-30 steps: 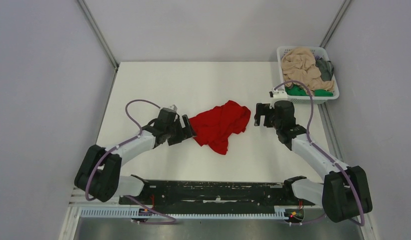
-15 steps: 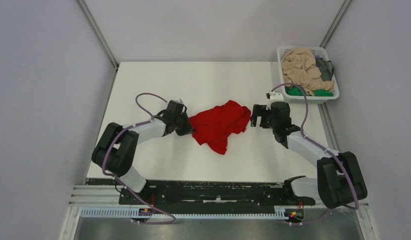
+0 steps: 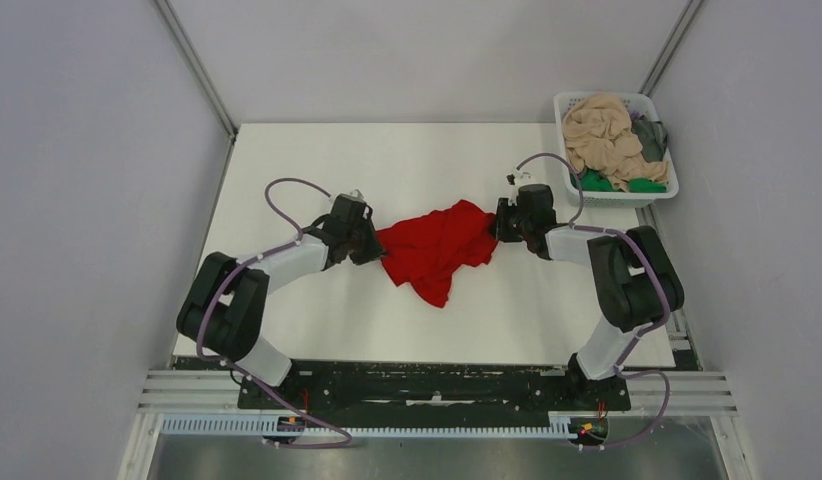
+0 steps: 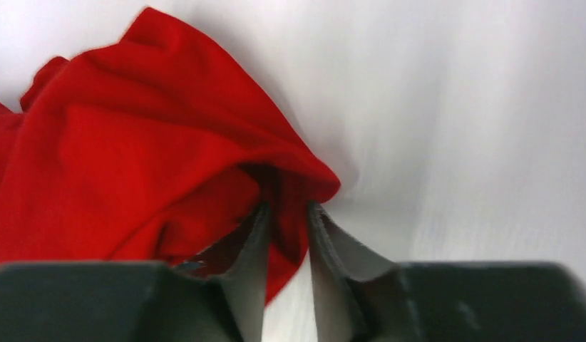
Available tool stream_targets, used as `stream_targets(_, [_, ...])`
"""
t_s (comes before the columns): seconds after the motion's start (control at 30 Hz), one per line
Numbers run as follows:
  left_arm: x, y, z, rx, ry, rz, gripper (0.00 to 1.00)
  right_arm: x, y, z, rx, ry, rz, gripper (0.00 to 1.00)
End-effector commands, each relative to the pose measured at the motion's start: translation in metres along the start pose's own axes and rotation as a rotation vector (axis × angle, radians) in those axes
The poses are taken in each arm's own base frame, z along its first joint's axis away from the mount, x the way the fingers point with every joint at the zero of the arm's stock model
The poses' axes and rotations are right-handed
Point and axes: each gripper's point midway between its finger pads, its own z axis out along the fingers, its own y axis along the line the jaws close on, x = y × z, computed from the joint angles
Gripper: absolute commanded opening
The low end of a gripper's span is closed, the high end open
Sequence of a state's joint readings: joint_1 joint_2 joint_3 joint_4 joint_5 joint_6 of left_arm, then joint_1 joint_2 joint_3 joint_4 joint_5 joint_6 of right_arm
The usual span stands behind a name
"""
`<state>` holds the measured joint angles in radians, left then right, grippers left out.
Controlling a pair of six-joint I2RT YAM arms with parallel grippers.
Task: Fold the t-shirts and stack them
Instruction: Flatten out the tshirt
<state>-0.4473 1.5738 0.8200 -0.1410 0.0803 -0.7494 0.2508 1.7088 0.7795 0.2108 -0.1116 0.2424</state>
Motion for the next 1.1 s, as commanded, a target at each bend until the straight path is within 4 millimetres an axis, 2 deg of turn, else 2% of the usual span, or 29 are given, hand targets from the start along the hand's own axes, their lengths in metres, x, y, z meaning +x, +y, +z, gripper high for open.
stream_targets(0.0, [-0.036,-0.019,-0.022,0.014,-0.121,0.053,0.02,-0.024,0.022,0.012,-0.114,-0.048,-0.014,0.12])
stream_targets(0.03, [-0.04,-0.022,-0.026,0.019,-0.133,0.057,0.02,-0.028,0.024,0.01,-0.12,-0.063,-0.02,0.0])
stream_targets(0.13, [-0.065,-0.034,-0.049,0.026,-0.227,0.065,0.02,-0.052,0.024,-0.008,-0.098,-0.145,-0.046,0.0])
stream_targets(0.27, [-0.103,-0.056,-0.102,0.079,-0.4,0.082,0.02,-0.106,0.021,-0.064,-0.017,-0.341,-0.111,0.0])
stream_targets(0.4, [-0.137,-0.075,-0.182,0.16,-0.622,0.069,0.02,-0.156,0.029,-0.137,0.014,-0.542,-0.184,0.0])
stream_targets(0.53, [-0.153,-0.091,-0.265,0.285,-0.808,0.051,0.02,-0.196,0.051,-0.217,-0.027,-0.73,-0.24,0.0])
stream_targets(0.6, [-0.155,-0.099,-0.304,0.356,-0.884,0.049,0.02,-0.209,0.065,-0.255,-0.074,-0.815,-0.275,0.0])
stream_targets(0.67, [-0.154,-0.105,-0.338,0.42,-0.936,0.052,0.02,-0.212,0.077,-0.282,-0.122,-0.87,-0.307,0.0])
stream_targets(0.73, [-0.149,-0.109,-0.362,0.47,-0.96,0.062,0.02,-0.204,0.085,-0.284,-0.169,-0.848,-0.326,0.0])
stream_targets(0.77, [-0.146,-0.109,-0.37,0.489,-0.964,0.067,0.02,-0.196,0.087,-0.278,-0.195,-0.819,-0.332,0.0])
stream_targets(0.83, [-0.14,-0.107,-0.372,0.498,-0.957,0.068,0.02,-0.173,0.093,-0.258,-0.266,-0.735,-0.31,0.0])
stream_targets(0.9, [-0.137,-0.101,-0.361,0.471,-0.934,0.059,0.02,-0.144,0.107,-0.234,-0.391,-0.636,-0.296,0.02])
stream_targets(0.97, [-0.133,-0.093,-0.338,0.424,-0.887,0.044,0.02,-0.113,0.126,-0.211,-0.504,-0.542,-0.282,0.05])
stream_targets(1.07, [-0.128,-0.076,-0.302,0.329,-0.817,0.014,0.02,-0.067,0.152,-0.17,-0.54,-0.385,-0.311,0.15])
